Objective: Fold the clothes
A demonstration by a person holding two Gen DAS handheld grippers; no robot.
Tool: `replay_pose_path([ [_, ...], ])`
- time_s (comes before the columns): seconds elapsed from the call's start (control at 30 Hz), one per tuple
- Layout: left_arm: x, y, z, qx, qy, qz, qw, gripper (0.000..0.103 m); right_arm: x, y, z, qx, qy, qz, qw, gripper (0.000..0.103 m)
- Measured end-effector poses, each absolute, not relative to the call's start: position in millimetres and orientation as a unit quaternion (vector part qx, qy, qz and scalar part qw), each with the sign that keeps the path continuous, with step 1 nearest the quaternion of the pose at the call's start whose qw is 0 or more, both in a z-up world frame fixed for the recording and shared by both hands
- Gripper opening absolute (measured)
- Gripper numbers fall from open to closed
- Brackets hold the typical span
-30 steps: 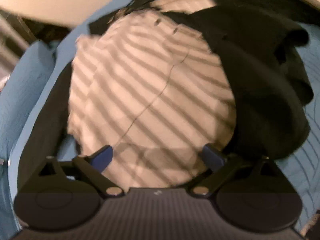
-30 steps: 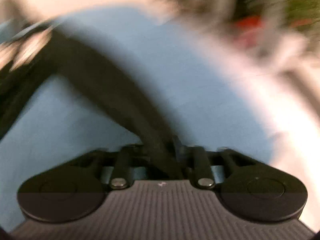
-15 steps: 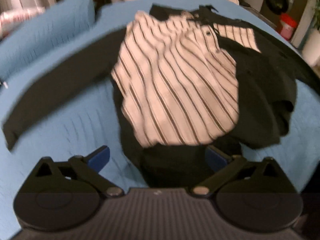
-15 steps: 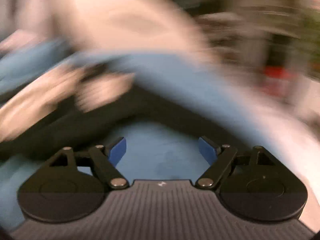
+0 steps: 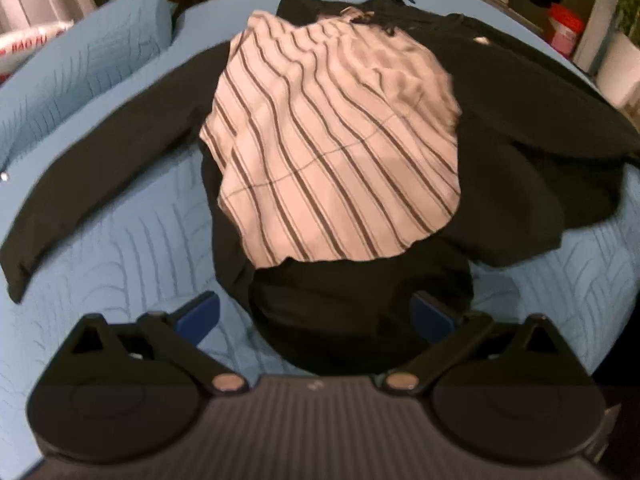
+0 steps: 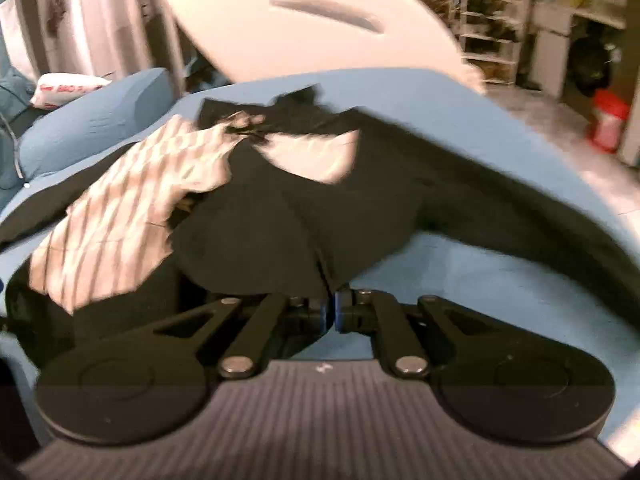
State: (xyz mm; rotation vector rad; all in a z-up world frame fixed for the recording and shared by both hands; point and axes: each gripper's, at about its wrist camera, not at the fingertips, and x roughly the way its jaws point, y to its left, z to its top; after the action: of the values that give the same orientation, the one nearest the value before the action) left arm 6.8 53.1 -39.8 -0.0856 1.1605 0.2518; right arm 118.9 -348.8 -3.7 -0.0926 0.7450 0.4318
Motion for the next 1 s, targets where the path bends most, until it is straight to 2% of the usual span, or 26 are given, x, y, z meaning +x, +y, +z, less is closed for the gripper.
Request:
replay_pose_path([
  [0.1,13,50,-46,-0.035,0.565,0.110,0.817,0.103,129,-406,-25,-0.030,0.470,0.181,0.863,0.008],
  [0.17,18,50,-51,-0.030,0.576,0.106,0.810,0.103,135,-451,-30,0.057,0.483,0.140,0.862,0.016],
  [0.2,19,48,-53,-0.027,0.580,0.103,0.808,0.103,138,-479,-23,0.132,0.463,0.122,0.868,0.027],
  [0.27,19,46,-54,-0.025,0.583,0.100,0.806,0.103,141,-523,-20,0.239,0.399,0.072,0.882,0.087],
  [0.3,18,47,-53,-0.027,0.582,0.100,0.807,0.103,143,-542,-20,0.282,0.366,0.043,0.886,0.092],
  [0.37,16,50,-53,-0.039,0.584,0.102,0.805,0.103,150,-575,-25,0.368,0.307,-0.009,0.877,0.090],
  [0.5,16,55,-54,-0.058,0.589,0.092,0.801,0.103,194,-605,-91,0.560,0.312,-0.042,0.766,0.091],
  [0.57,15,60,-54,-0.071,0.587,0.092,0.801,0.103,212,-612,-121,0.616,0.322,-0.067,0.716,0.091],
  [0.63,14,66,-53,-0.089,0.584,0.095,0.801,0.103,219,-622,-126,0.636,0.293,-0.085,0.709,0.091],
  [0.7,13,70,-52,-0.103,0.578,0.099,0.803,0.102,234,-617,-112,0.591,0.292,-0.097,0.746,0.048],
  [0.73,11,73,-51,-0.113,0.573,0.102,0.806,0.102,243,-611,-104,0.554,0.307,-0.101,0.767,0.014],
  [0.83,9,80,-50,-0.136,0.567,0.103,0.806,0.102,260,-586,-77,0.485,0.298,-0.087,0.817,0.010],
  [1.0,12,85,-54,-0.148,0.579,0.102,0.795,0.102,257,-579,-47,0.476,0.268,-0.067,0.835,0.010],
])
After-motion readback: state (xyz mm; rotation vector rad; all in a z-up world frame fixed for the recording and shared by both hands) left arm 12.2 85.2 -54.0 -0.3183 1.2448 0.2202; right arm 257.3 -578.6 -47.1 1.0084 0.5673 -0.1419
